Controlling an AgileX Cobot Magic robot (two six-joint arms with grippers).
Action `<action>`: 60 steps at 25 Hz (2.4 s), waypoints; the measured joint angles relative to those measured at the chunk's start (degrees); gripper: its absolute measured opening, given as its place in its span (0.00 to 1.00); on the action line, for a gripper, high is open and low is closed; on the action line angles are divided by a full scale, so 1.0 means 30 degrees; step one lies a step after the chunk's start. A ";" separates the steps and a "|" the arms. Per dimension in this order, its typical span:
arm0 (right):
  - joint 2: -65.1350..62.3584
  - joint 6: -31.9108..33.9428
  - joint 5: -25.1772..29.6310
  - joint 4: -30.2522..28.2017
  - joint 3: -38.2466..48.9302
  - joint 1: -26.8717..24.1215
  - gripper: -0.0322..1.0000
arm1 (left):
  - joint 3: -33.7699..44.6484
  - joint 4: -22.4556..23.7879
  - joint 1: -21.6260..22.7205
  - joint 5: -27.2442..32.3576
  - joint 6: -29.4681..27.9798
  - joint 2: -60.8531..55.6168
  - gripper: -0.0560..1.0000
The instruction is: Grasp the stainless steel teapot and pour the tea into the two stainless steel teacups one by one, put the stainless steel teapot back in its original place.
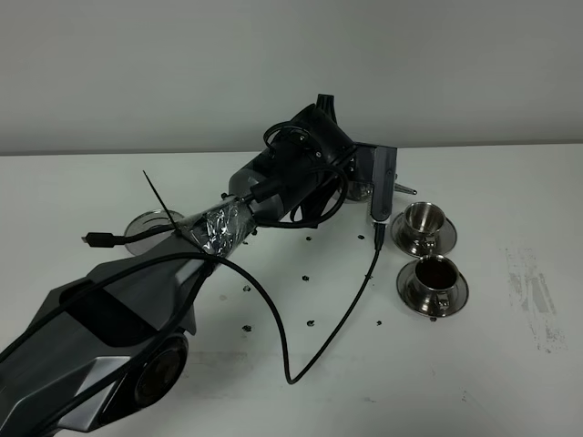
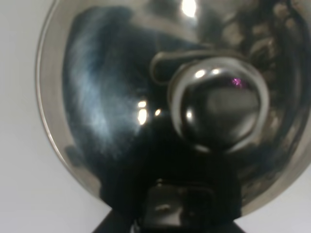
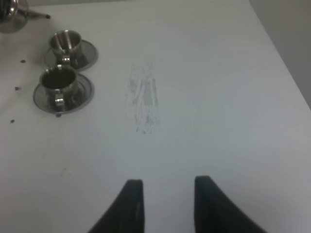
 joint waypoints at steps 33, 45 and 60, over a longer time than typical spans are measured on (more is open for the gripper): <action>0.0000 0.0003 0.0000 -0.0156 0.0000 0.0000 0.27 | 0.0000 0.2960 -0.0712 -0.1836 0.1656 0.0367 0.24; 0.0000 0.0003 0.0000 -0.0173 0.0000 0.0000 0.27 | 0.0000 0.3300 -0.0722 -0.2225 0.2055 0.0367 0.24; 0.0000 0.0003 0.0000 -0.0210 0.0000 0.0000 0.27 | 0.0000 0.3941 -0.0744 -0.2912 0.2061 0.0382 0.24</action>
